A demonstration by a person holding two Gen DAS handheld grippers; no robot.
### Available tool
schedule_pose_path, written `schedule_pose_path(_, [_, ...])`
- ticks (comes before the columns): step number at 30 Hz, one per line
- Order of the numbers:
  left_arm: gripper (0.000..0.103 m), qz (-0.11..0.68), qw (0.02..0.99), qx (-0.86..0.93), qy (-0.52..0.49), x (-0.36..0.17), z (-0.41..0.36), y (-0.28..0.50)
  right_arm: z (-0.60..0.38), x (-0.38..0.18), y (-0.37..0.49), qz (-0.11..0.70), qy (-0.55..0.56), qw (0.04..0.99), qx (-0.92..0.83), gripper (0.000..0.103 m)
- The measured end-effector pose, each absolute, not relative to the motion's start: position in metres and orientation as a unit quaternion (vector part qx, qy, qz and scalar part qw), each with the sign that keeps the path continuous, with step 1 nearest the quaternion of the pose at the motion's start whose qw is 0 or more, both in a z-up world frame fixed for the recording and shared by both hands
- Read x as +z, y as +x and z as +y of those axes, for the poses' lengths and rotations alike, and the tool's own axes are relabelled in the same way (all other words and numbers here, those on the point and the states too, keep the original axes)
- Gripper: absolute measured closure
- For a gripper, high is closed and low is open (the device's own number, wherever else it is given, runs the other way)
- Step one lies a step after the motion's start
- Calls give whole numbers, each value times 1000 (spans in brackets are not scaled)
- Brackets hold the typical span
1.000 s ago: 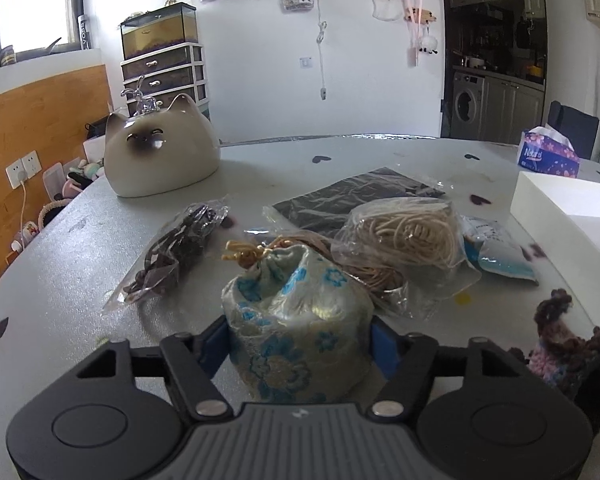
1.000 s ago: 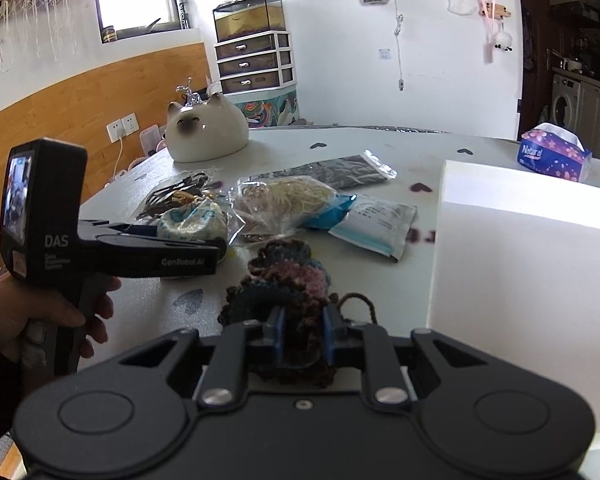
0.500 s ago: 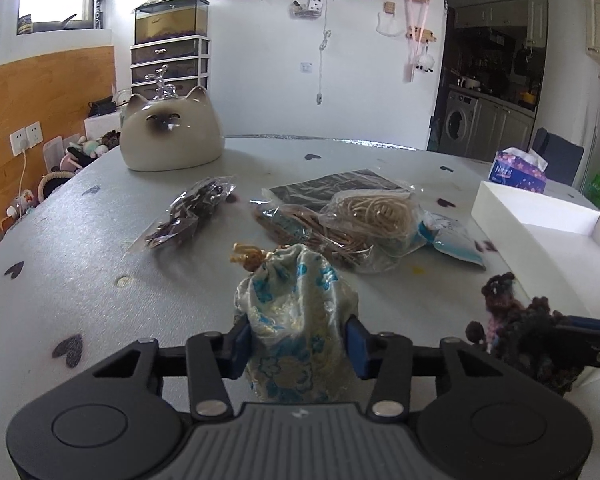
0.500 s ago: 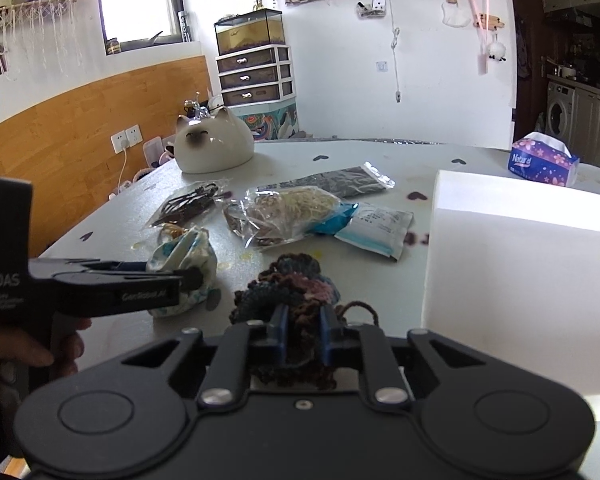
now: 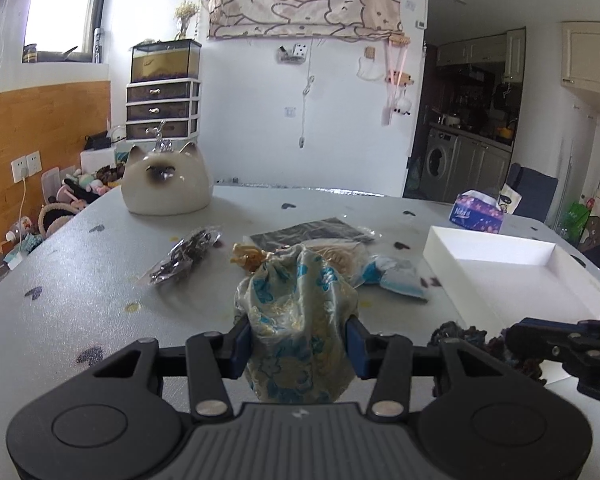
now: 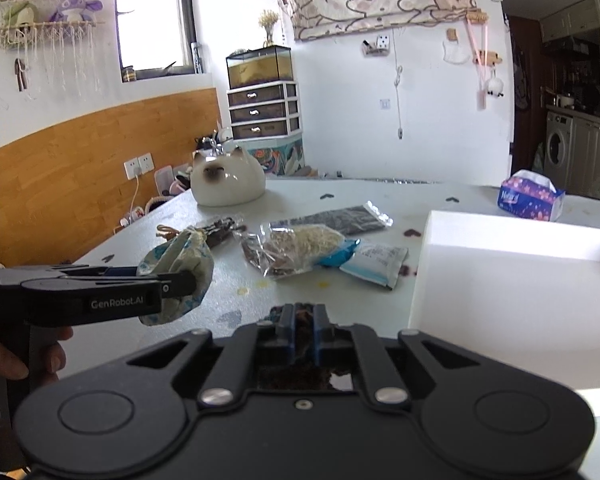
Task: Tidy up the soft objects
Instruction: 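Grasp the dark scrunchies with the right tool while the left tool grasps the floral pouch, then carry both items into the white tray and open both tools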
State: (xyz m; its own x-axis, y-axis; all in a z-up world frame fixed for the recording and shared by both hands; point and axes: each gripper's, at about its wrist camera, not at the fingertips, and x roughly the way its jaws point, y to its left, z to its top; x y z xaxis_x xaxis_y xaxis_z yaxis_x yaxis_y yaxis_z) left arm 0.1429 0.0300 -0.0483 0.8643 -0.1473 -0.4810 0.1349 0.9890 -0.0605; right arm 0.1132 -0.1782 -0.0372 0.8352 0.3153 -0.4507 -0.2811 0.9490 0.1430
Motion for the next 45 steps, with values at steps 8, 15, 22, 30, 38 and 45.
schedule_pose_path(8, [54,254,963,-85,-20,-49,24,130,-178,-47,101,284,37,942,176,72])
schedule_pose_path(15, [54,263,961,-85,-26,-54,27,127,-167,-71,96,334,24,923,190,46])
schedule_pose_path(22, [54,267,959,-83,-30,-57,32,126,-165,-89,103,357,33,915,184,55])
schedule_pose_path(30, [54,268,959,-89,-31,-59,29,125,-166,-85,100,337,28,920,199,83])
schedule_pose_path(38, [54,248,962,-103,-42,-36,27,130,-179,-55,94,281,40,941,184,84])
schedule_pose_path(45, [54,225,959,-165,-40,-9,-6,144,-222,-16,93,212,65,968,119,84])
